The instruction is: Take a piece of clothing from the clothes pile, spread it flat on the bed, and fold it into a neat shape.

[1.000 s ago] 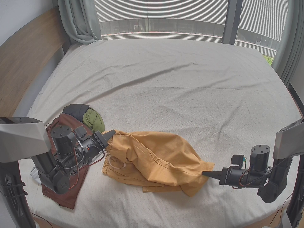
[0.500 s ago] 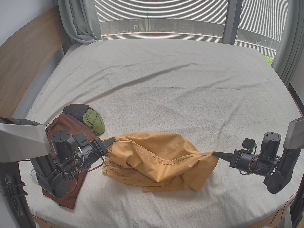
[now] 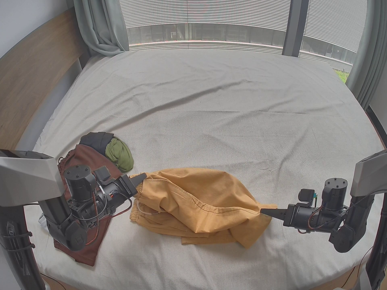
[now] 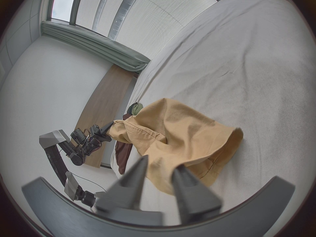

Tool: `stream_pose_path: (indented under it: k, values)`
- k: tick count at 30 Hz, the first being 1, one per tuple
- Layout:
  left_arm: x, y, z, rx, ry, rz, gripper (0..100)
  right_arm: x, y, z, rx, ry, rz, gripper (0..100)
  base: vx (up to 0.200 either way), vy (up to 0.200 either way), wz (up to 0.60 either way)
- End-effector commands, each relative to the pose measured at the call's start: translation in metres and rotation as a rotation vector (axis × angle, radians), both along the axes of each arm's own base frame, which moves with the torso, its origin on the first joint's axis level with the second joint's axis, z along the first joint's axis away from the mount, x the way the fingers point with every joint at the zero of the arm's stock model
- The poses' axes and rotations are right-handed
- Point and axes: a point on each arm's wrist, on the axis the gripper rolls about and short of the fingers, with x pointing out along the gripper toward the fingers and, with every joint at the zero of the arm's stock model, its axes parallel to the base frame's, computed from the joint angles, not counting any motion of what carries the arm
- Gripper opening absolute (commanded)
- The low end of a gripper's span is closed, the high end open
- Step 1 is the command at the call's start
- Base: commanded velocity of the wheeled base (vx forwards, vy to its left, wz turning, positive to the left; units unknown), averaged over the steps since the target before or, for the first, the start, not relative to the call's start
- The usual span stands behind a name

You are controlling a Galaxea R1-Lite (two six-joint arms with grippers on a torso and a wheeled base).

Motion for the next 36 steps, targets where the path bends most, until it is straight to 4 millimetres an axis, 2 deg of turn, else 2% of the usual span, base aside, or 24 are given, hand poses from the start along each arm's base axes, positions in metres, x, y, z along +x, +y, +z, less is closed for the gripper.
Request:
stream_pose_path:
  k: [1,30,31,36]
  values:
    - [0.000,0.000,0.000,0.000,0.000,0.000,0,-0.001,0.004,-0.003,-0.003,0.011,0.015,100,0.000,0.000,0.00]
    - [0.001,-0.001,0.002,-0.002,-0.009,0.003,0,0.002,0.026,-0.009,0.001,0.005,0.079,100,0.000,0.000,0.00]
    - [0.001,-0.001,0.002,-0.002,-0.009,0.003,0,0.003,0.026,-0.009,0.001,0.003,0.076,0,0.000,0.000,0.00]
    - [0.002,-0.001,0.002,-0.004,-0.013,0.003,0,0.004,0.027,-0.008,0.003,-0.004,0.077,0,0.000,0.000,0.00]
